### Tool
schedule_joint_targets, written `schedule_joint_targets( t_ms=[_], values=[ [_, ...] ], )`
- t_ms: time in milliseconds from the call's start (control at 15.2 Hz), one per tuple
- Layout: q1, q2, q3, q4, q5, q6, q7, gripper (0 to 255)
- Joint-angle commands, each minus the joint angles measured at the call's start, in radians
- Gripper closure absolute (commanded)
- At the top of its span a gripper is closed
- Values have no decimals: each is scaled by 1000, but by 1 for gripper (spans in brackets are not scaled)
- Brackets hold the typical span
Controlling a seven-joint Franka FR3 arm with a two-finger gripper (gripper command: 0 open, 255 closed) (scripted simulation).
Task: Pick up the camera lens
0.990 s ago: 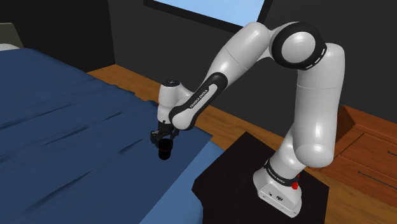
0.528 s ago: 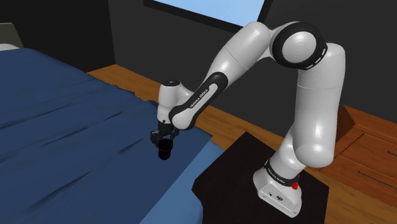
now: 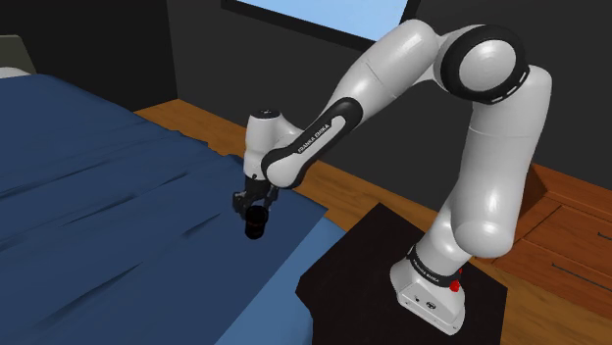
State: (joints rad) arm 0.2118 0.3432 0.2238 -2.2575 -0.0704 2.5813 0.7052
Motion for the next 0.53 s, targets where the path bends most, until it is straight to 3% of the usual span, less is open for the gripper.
schedule_joint_targets(
  t_ms=[0,462],
  values=[
    [-3,-22,5,3,8,-25,-5,255],
    [-12,-81,17,6,30,-85,-18,255]
  ],
)
